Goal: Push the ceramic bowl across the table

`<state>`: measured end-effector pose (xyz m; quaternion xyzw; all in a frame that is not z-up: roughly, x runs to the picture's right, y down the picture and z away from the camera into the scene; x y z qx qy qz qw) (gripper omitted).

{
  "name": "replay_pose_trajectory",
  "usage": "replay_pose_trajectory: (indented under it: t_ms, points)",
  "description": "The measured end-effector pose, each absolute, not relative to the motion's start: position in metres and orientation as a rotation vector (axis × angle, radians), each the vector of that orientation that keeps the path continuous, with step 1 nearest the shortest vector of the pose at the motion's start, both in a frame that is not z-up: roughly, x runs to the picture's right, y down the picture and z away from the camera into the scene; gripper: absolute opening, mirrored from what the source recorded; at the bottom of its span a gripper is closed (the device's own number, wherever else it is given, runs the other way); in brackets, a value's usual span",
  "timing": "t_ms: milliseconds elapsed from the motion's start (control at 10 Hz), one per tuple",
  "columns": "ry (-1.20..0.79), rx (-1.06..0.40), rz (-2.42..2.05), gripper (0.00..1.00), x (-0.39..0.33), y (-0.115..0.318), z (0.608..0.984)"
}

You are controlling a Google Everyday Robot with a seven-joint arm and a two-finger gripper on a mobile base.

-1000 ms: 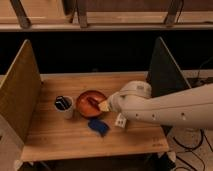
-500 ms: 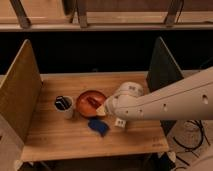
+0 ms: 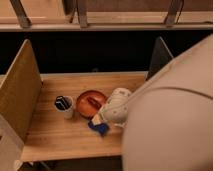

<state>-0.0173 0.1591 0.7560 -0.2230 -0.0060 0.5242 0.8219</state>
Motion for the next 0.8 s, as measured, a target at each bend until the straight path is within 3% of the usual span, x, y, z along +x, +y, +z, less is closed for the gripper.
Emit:
replay_pose_trajectory:
  t_ms: [300, 800]
  points:
    - [0.028, -0.531, 1.081, 0.63, -0.039, 0.177, 0.783]
    - [0.066, -0.598, 1.084, 0.63, -0.042, 0.160, 0.807]
